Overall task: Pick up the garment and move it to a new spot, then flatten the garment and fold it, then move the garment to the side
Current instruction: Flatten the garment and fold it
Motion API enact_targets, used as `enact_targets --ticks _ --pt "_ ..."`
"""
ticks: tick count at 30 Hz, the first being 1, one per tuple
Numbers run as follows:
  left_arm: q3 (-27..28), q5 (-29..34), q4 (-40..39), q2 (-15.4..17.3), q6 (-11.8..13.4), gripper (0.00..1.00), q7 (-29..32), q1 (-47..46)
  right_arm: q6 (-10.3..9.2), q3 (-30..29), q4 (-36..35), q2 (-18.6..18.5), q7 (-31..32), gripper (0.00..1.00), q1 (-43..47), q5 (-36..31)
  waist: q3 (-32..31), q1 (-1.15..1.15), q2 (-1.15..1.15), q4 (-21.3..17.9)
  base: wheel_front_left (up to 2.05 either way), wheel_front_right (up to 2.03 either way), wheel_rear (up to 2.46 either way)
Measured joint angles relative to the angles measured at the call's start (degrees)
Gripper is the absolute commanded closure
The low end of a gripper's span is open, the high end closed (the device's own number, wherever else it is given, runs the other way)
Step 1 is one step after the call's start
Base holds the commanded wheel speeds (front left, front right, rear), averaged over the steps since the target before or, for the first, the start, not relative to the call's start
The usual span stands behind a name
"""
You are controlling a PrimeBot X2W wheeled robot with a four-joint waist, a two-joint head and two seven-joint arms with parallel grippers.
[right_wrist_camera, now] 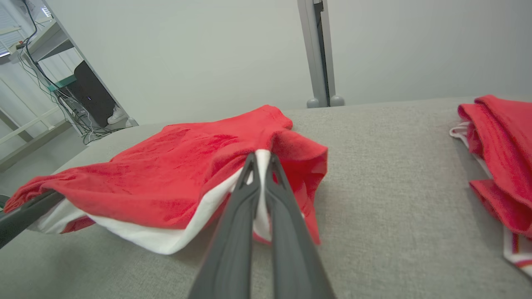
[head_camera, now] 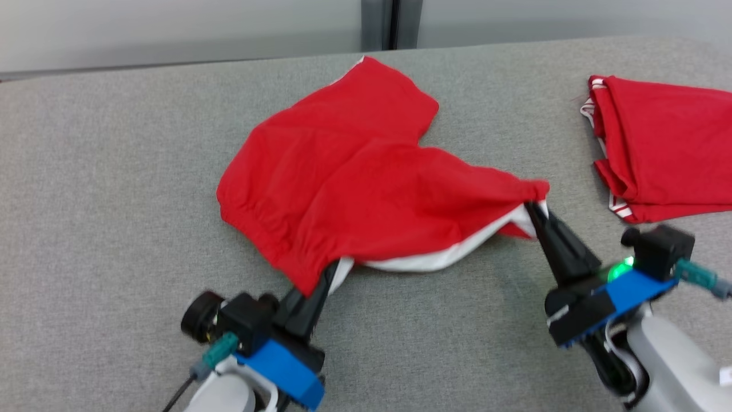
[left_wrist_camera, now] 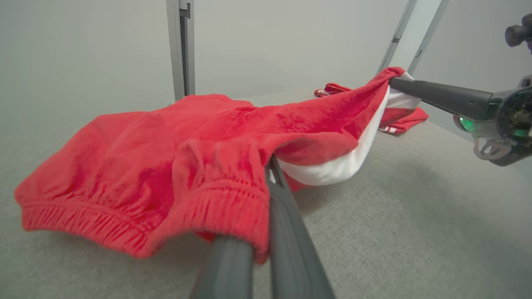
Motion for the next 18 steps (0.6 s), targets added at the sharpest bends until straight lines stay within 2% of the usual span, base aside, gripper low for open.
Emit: enact_targets --ticks 9,18 --pt "-0.29 0.59 -2.56 2.15 0.01 1.00 0.01 10.61 0.00 -0.03 -5.22 -0.60 0.01 1.00 13.43 -0.87 -3.79 0.00 0.00 -0.95 0.00 0.00 0.00" --pt "-1.63 1.00 -4.90 3.39 0.01 1.00 0.01 16.56 0.01 -7.04 -10.95 -0.38 0.00 1.00 24.91 -3.01 -5.44 0.01 0.00 0.03 0.00 0.00 0.00"
